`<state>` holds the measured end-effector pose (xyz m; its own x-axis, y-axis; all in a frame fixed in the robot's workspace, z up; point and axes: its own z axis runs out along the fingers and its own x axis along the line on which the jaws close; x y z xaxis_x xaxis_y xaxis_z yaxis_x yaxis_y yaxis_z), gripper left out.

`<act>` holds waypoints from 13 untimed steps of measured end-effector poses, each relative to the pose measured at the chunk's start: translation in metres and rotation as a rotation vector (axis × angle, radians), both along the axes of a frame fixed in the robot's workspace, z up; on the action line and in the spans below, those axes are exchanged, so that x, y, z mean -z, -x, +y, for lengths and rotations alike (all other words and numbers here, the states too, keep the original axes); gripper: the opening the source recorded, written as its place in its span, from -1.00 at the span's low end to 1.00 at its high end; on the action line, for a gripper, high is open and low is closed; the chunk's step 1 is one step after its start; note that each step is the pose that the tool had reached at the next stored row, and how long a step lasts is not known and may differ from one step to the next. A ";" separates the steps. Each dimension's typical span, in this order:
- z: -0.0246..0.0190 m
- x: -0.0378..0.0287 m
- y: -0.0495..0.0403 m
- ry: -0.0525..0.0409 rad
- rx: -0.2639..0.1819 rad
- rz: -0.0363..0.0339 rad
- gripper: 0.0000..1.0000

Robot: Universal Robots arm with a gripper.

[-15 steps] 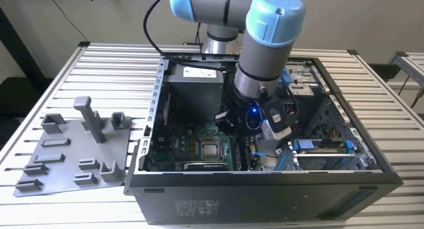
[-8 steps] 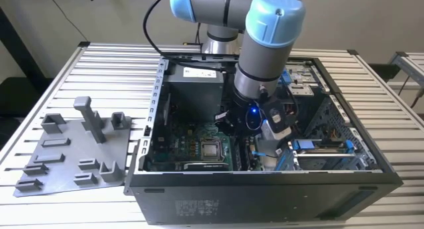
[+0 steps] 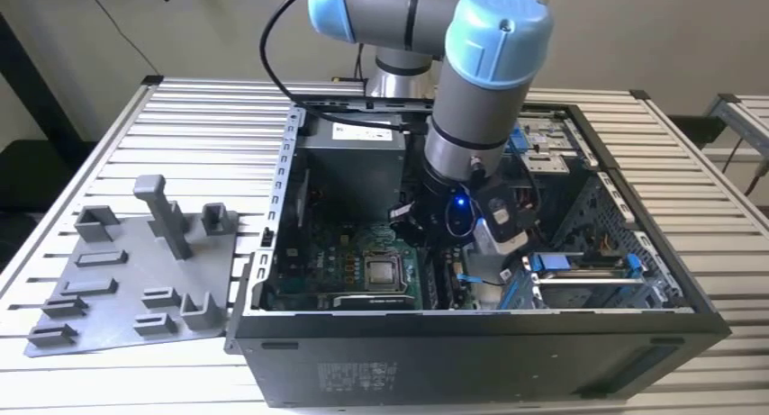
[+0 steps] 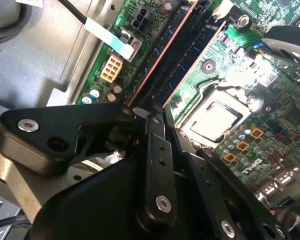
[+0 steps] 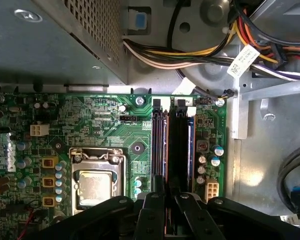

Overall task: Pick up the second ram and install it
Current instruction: 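Insert the second ram into the second slot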

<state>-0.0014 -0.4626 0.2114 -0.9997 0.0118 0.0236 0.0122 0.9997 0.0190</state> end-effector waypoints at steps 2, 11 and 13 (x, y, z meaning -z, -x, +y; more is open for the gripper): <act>0.0000 0.0002 -0.0003 0.0000 0.000 0.0001 -0.72; 0.0000 0.0011 -0.0020 0.0001 0.000 0.0001 -0.72; 0.0000 0.0012 -0.0020 0.0001 0.000 0.0000 -0.72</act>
<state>0.0006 -0.4626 0.2102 -0.9997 0.0119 0.0236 0.0123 0.9997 0.0189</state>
